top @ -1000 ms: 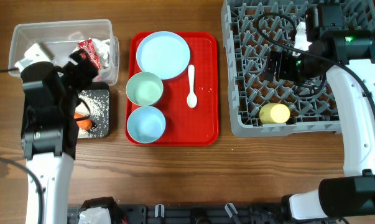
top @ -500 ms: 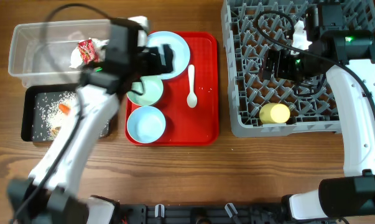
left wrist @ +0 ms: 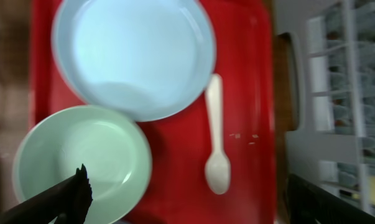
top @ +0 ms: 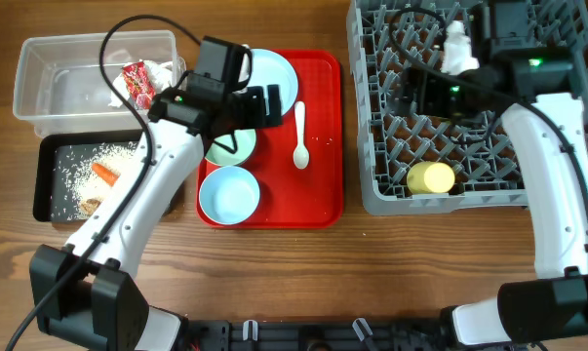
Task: Sort waste into correct bins and load items into the dishwasher rack
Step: 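Retract the left arm and reach the right gripper to the green bowl, then grasp the green bowl with the right gripper and lift it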
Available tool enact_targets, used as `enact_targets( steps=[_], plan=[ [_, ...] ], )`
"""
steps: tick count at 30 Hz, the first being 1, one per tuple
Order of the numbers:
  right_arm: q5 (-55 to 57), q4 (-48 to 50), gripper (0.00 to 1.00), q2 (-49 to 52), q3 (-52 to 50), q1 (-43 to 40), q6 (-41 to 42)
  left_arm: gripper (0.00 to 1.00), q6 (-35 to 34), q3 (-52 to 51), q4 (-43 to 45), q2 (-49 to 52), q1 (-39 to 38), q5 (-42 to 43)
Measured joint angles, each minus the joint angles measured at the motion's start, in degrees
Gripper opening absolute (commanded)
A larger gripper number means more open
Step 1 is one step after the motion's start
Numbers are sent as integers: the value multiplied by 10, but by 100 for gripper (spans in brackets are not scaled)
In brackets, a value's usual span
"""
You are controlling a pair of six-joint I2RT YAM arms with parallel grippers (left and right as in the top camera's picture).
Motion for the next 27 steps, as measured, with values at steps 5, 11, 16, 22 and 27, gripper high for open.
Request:
enact_targets(
  steps=[5, 11, 16, 22, 27],
  plan=[
    [-17, 88, 98, 0, -1, 72, 20, 100, -15, 0, -49, -14, 68, -15],
    [-21, 193, 93, 12, -1, 156, 71, 100, -18, 0, -69, -87, 173, -24],
    [-22, 260, 74, 83, -1, 212, 106, 100, 14, 3, -65, -139, 258, 7],
    [-23, 307, 69, 190, -1, 272, 146, 100, 106, 3, -70, -128, 315, 103],
    [-23, 320, 60, 254, -2, 311, 175, 100, 144, 3, -75, -94, 342, 144]
  ],
)
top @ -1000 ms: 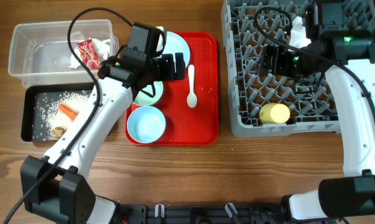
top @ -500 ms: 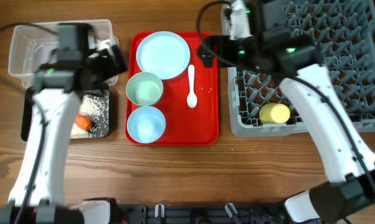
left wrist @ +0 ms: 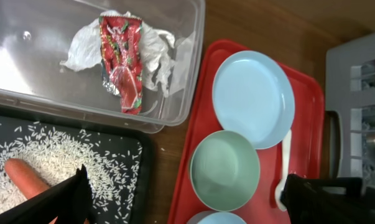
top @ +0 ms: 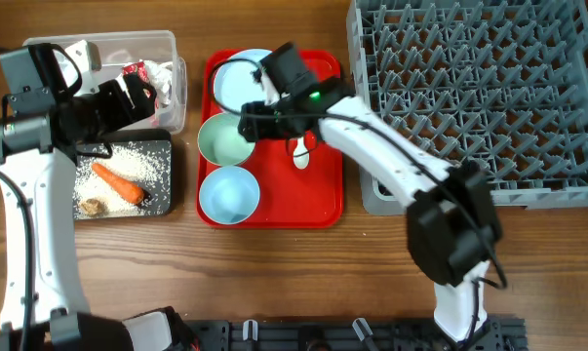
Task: Sort waste into correct bins and load items into the dishwasher rack
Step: 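Grasp the green bowl with the right gripper and lift it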
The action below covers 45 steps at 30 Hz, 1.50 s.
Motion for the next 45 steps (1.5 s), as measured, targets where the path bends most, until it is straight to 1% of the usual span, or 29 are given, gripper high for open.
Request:
enact_targets(
  steps=[4, 9, 12, 15, 16, 17, 19, 21, 23, 24, 31, 36, 40, 43, 45],
  plan=[
    [0, 0, 52, 31, 0, 6, 16, 100, 9, 0, -10, 36, 7, 8],
    [10, 14, 50, 50, -1, 6, 21, 100, 13, 0, -12, 59, 7, 12],
    [12, 18, 45, 61, -1, 6, 21, 100, 13, 0, -12, 59, 7, 12],
    [14, 29, 43, 77, -1, 6, 26, 100, 13, 0, -12, 59, 7, 12],
    [14, 34, 41, 80, -1, 6, 25, 100, 13, 0, -12, 59, 7, 12],
    [14, 39, 38, 85, -1, 6, 26, 100, 13, 0, -12, 59, 7, 12],
    [14, 47, 27, 90, -1, 6, 29, 100, 13, 0, -12, 59, 7, 12],
    [13, 47, 20, 93, -1, 6, 33, 100, 13, 0, -12, 59, 7, 12],
    [13, 48, 6, 93, -1, 6, 33, 100, 13, 0, -12, 59, 7, 12],
    [14, 49, 4, 93, -1, 6, 35, 100, 13, 0, -12, 59, 7, 12],
    [12, 49, 4, 92, -1, 0, 35, 100, 13, 0, -12, 59, 7, 12],
    [11, 44, 4, 75, -2, -25, 24, 100, 13, 0, -12, 59, 7, 12],
    [8, 43, 4, 6, -3, -60, 9, 100, 14, 0, -12, 59, 7, 12],
    [7, 45, 4, -84, -3, -92, -6, 100, 15, 0, -12, 59, 7, 12],
    [26, 47, 4, -147, -3, -113, -14, 100, 15, 0, -12, 59, 7, 12]
  ],
)
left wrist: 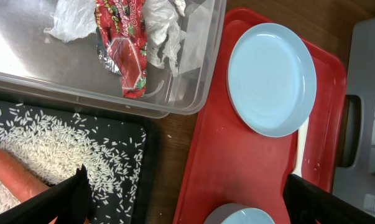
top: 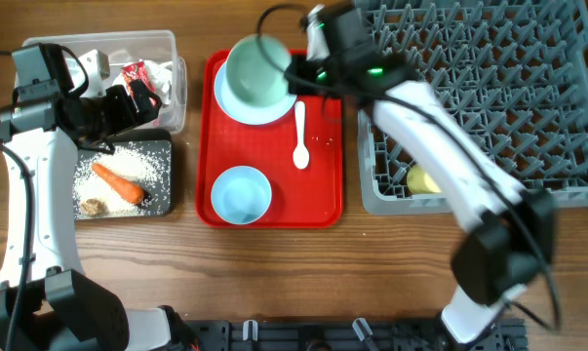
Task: Sort waste into correct bins and load items into the dishwasher rack
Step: 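Grasp the green bowl with the right gripper and lift it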
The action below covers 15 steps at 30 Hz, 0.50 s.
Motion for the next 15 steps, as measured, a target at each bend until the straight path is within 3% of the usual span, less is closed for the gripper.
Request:
enact_targets(
  steps=[3, 6, 12, 15],
  plan=[
    [105, 1, 4, -67, 0, -22, -7, 100, 0, 0, 0, 0, 0, 0],
    [309, 11, 4, -95, 1, -37, -19, 100, 0, 0, 0, 0, 0, 0],
    [648, 99, 4, -44, 1, -50, -114, 100, 0, 0, 0, 0, 0, 0],
    [754, 170, 4, 7, 1, -54, -218, 100, 0, 0, 0, 0, 0, 0]
  ],
)
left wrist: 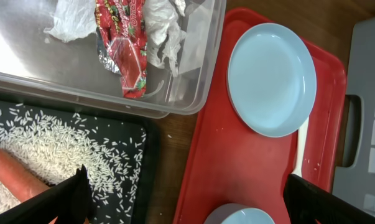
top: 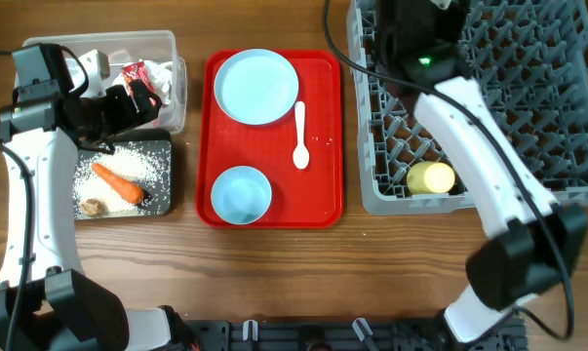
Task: Sort waste into correct bins and load items into the dishwasher rack
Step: 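Grasp the green bowl with the right gripper and lift it, then place the green bowl upright in the rack's back corner and release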
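Observation:
On the red tray [top: 323, 200] lie a light blue plate [top: 259, 88], a white spoon [top: 300, 136] and a light blue bowl [top: 241, 194]. In the left wrist view the plate [left wrist: 272, 78] and the bowl's rim [left wrist: 240, 216] show too. My left gripper [top: 137, 102] hovers open over the edge of the clear bin [top: 40, 83], holding nothing; its fingers [left wrist: 69, 199] stand wide apart. My right gripper [top: 408, 21] is over the far left part of the grey dishwasher rack [top: 372, 195]; its jaws are hidden. The green bowl is out of sight.
The clear bin holds a red wrapper [left wrist: 122, 59] and crumpled paper [left wrist: 162, 34]. A black tray [top: 55, 185] below it holds rice, a carrot [top: 116, 182] and a brown scrap. A yellow cup [top: 430, 177] lies in the rack's near part.
My right arm has moved from above the plate to over the rack's far left part. The green bowl it held is no longer visible. The left arm has not moved.
First my left gripper was over the tray by the green bowl, and the right arm was over the rack. Then the left arm was back over the bins and the right gripper was at the green bowl. Later the right gripper held the bowl above the plate; now it is over the rack.

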Available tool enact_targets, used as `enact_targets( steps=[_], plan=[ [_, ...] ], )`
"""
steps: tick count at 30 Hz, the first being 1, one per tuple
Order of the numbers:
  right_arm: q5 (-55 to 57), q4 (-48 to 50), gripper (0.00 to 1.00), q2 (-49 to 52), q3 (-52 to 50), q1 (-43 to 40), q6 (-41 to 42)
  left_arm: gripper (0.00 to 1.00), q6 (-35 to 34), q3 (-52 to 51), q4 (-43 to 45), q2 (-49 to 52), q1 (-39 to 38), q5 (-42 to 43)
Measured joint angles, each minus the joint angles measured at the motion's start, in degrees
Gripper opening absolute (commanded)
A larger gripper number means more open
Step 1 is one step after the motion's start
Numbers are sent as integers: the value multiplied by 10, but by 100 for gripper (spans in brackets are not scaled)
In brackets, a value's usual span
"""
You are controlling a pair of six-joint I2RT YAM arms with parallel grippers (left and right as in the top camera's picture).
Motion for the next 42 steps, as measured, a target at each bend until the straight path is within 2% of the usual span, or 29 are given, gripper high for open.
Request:
enact_targets(
  steps=[3, 6, 13, 19, 22, 29, 42],
  plan=[
    [63, 65, 4, 60, 0, 0, -133, 100, 0, 0, -1, 0, 0, 0],
    [109, 117, 4, 119, 0, 0, -229, 100, 0, 0, 0, 0, 0, 0],
    [147, 125, 4, 176, -1, 0, -319, 100, 0, 0, 0, 0, 0, 2],
    [156, 120, 4, 176, 0, 2, -323, 100, 0, 0, 0, 0, 0, 2],
    [140, 72, 4, 176, 0, 10, -322, 100, 0, 0, 0, 0, 0, 2],
    [111, 38, 4, 176, 0, 33, -283, 100, 0, 0, 0, 0, 0, 2],
    [111, 38, 4, 176, 0, 13, -204, 100, 0, 0, 0, 0, 0, 2]
  ],
)
